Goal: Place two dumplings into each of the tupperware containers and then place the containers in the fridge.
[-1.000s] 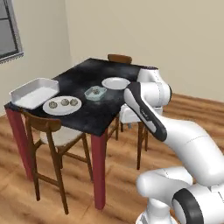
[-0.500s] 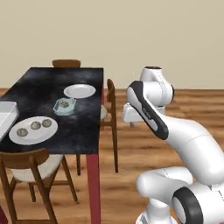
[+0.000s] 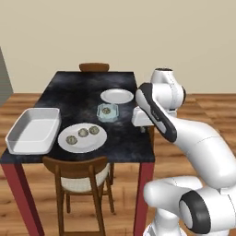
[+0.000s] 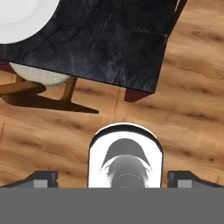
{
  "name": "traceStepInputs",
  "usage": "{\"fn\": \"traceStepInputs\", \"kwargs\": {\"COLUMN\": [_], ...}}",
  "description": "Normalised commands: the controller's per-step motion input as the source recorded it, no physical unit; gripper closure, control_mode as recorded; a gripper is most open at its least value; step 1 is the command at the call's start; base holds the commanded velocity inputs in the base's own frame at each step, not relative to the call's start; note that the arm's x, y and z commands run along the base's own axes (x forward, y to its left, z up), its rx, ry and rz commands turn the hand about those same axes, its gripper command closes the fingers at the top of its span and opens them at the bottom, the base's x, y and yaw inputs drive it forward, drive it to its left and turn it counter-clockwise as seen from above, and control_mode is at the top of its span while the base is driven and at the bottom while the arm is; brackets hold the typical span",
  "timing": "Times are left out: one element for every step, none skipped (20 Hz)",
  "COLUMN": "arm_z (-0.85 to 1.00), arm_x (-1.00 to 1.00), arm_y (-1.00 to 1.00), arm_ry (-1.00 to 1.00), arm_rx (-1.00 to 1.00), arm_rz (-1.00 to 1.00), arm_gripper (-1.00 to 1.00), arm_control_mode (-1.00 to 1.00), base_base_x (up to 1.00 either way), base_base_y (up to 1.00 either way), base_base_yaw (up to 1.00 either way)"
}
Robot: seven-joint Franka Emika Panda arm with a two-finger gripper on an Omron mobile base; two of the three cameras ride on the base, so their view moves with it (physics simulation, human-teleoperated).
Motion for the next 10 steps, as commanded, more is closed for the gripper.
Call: {"fn": "traceStepInputs", "kwargs": {"arm_z": [0.00,0.00,0.00,0.00,0.00,0.00,0.00,0.00,0.00,0.00], "arm_x": [0.00,0.00,0.00,0.00,0.00,0.00,0.00,0.00,0.00,0.00], "arm_y": [0.00,0.00,0.00,0.00,0.00,0.00,0.00,0.00,0.00,0.00], "arm_ry": [0.00,0.00,0.00,0.00,0.00,0.00,0.00,0.00,0.00,0.00], "arm_rx": [0.00,0.00,0.00,0.00,0.00,0.00,0.00,0.00,0.00,0.00], "arm_rz": [0.00,0.00,0.00,0.00,0.00,0.00,0.00,0.00,0.00,0.00], "arm_gripper": [-1.00,-1.00,-1.00,-1.00,-1.00,-1.00,-1.00,-1.00,-1.00,-1.00], "arm_control_mode": [1.00,1.00,1.00,1.00,1.00,1.00,1.00,1.00,1.00,1.00], "base_base_x": [0.13,0.32,0.49,0.49,0.51,0.59,0.61,0.68,0.64,0.54], "base_base_y": [0.00,0.04,0.00,0.00,0.00,0.00,0.00,0.10,0.10,0.09], "base_base_yaw": [0.02,0.00,0.00,0.04,0.08,0.08,0.07,0.05,0.05,0.05]}}
